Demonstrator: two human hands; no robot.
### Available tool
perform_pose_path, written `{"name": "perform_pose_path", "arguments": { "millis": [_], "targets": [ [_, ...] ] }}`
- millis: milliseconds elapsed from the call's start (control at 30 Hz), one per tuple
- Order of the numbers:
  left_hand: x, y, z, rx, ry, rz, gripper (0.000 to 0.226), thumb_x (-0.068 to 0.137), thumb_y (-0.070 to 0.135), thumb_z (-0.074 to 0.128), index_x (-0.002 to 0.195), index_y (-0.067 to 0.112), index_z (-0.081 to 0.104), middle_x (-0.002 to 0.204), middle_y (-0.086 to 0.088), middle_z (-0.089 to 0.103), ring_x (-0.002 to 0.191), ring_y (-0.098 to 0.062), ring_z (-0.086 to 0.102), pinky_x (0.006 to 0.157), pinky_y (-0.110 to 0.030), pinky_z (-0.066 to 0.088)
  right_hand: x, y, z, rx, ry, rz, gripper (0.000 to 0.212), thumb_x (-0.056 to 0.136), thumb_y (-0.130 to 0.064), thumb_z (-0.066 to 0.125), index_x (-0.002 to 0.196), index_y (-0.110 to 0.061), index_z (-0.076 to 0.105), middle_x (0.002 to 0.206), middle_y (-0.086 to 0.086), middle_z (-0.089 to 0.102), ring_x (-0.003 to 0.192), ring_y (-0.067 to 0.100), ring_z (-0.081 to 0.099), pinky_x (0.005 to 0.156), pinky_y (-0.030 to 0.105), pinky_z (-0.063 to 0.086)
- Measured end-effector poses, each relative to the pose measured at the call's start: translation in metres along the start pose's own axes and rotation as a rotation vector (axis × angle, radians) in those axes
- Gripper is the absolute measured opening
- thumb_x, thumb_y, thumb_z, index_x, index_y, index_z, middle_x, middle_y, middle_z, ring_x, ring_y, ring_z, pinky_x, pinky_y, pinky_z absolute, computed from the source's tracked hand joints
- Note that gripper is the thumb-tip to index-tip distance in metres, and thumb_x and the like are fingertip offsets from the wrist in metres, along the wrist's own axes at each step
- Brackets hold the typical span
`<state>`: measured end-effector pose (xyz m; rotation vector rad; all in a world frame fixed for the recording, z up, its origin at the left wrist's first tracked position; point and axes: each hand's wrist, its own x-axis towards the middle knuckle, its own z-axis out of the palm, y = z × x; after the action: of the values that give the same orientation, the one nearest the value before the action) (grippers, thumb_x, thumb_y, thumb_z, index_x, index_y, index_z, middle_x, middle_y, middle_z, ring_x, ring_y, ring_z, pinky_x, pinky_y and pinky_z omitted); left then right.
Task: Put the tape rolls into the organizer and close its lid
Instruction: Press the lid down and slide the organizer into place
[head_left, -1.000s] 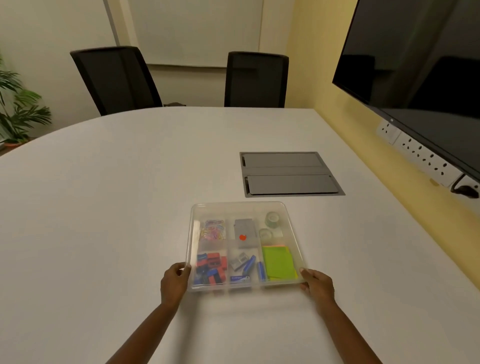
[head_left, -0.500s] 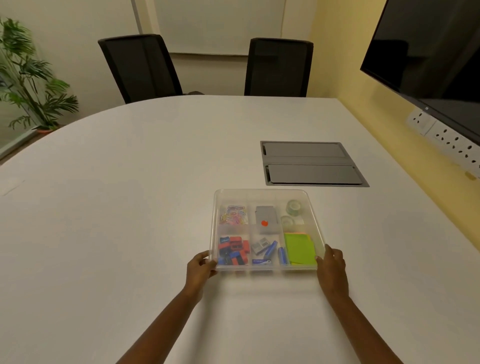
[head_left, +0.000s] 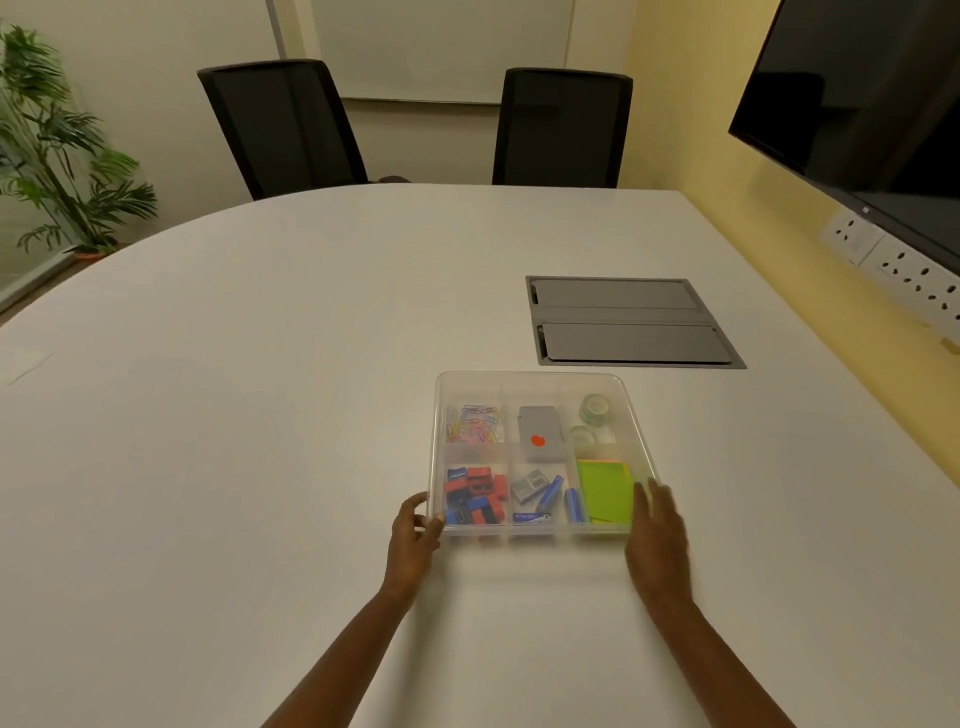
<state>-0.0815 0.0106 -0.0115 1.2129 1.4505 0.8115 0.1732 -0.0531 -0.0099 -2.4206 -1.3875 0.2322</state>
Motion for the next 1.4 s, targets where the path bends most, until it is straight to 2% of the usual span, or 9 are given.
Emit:
{"name": "perform_pose_path", "arguments": {
  "millis": [133, 333, 467, 600, 667, 767, 933, 1200, 1400],
  "targets": [
    [-0.002, 0.0, 0.005, 0.455, 0.029, 0.26, 0.054, 0.094, 0.028, 0.04, 0.142, 0.011, 0.021, 0.148, -0.015, 0.027, 0.135, -0.03, 0.031, 0.108, -0.04, 0.035, -0.032, -0.038, 0.012, -0.025, 0.081, -0.405, 0.062, 0.098, -0.025, 0.028, 0.147, -0.005, -0.003, 0.149, 0.01, 0.031, 0.141, 0.003, -0.025, 0.116, 0.028, -0.017],
    [0.004, -0.005, 0.012, 0.893, -0.121, 0.312, 0.109, 0.042, 0.084, -0.028, 0.134, 0.026, -0.021, 0.155, -0.005, -0.016, 0.144, -0.02, -0.013, 0.11, -0.031, -0.013, -0.053, -0.06, 0.032, -0.239, 0.037, -0.509, 0.062, 0.094, -0.047, -0.007, 0.143, -0.013, -0.024, 0.133, 0.006, 0.059, 0.14, 0.013, -0.031, 0.111, 0.042, -0.002],
    [0.003, -0.005, 0.014, 0.907, -0.128, 0.293, 0.101, 0.042, 0.082, -0.03, 0.127, 0.028, -0.027, 0.155, -0.005, -0.017, 0.143, -0.02, -0.015, 0.111, -0.031, -0.014, -0.051, -0.058, 0.029, -0.241, -0.034, -0.502, 0.063, 0.094, -0.047, -0.003, 0.147, -0.017, 0.006, 0.135, 0.007, 0.057, 0.142, 0.011, -0.028, 0.111, 0.039, 0.0],
    [0.002, -0.004, 0.014, 0.904, -0.141, 0.287, 0.112, 0.041, 0.082, -0.031, 0.136, 0.023, -0.021, 0.155, -0.007, -0.018, 0.143, -0.021, -0.015, 0.113, -0.032, -0.013, -0.052, -0.057, 0.027, -0.221, -0.1, -0.515, 0.063, 0.094, -0.048, -0.001, 0.148, -0.017, -0.004, 0.137, 0.007, 0.056, 0.142, 0.01, -0.026, 0.112, 0.038, 0.0],
    [0.003, -0.004, 0.013, 0.928, -0.145, 0.292, 0.116, 0.039, 0.082, -0.032, 0.136, 0.018, -0.022, 0.155, -0.007, -0.019, 0.143, -0.021, -0.015, 0.113, -0.033, -0.014, -0.05, -0.056, 0.025, -0.207, -0.141, -0.537, 0.066, 0.094, -0.049, 0.001, 0.145, -0.016, 0.027, 0.135, 0.004, 0.057, 0.143, 0.007, -0.022, 0.112, 0.034, 0.0],
    [0.009, -0.001, 0.011, 0.934, -0.145, 0.283, 0.117, 0.04, 0.081, -0.033, 0.134, 0.013, -0.024, 0.155, -0.007, -0.018, 0.144, -0.02, -0.013, 0.116, -0.036, -0.01, -0.035, -0.053, 0.02, -0.151, -0.174, -0.568, 0.065, 0.098, -0.045, 0.009, 0.126, -0.012, 0.057, 0.133, 0.005, 0.059, 0.143, 0.014, 0.022, 0.112, 0.024, -0.002],
    [0.047, 0.025, 0.018, 0.884, -0.075, 0.281, 0.083, 0.082, 0.067, 0.006, 0.144, 0.012, -0.003, 0.157, -0.008, -0.004, 0.145, -0.021, -0.001, 0.119, -0.04, 0.004, 0.046, -0.034, 0.009, -0.077, -0.114, -0.331, 0.05, 0.1, -0.024, 0.032, 0.147, -0.016, 0.018, 0.159, 0.006, 0.012, 0.147, 0.02, 0.011, 0.12, 0.028, 0.003],
    [0.12, 0.058, 0.028, 0.952, -0.02, 0.255, 0.065, 0.094, 0.046, 0.026, 0.144, 0.009, 0.006, 0.157, -0.01, 0.005, 0.145, -0.023, 0.005, 0.118, -0.042, 0.01, 0.167, -0.033, -0.02, 0.382, -0.134, 0.169, 0.038, 0.099, -0.011, 0.034, 0.134, 0.003, 0.04, 0.141, 0.024, 0.044, 0.13, 0.037, 0.041, 0.107, 0.04, 0.034],
    [0.146, 0.059, 0.034, 0.993, -0.016, 0.255, 0.064, 0.094, 0.045, 0.026, 0.144, 0.01, 0.007, 0.157, -0.01, 0.005, 0.145, -0.022, 0.008, 0.119, -0.04, 0.012, 0.22, -0.03, -0.013, 0.584, -0.199, 0.393, 0.027, 0.094, -0.015, 0.041, 0.074, -0.002, 0.054, 0.083, 0.016, 0.054, 0.084, 0.026, 0.045, 0.069, 0.029, 0.034]
  ]
}}
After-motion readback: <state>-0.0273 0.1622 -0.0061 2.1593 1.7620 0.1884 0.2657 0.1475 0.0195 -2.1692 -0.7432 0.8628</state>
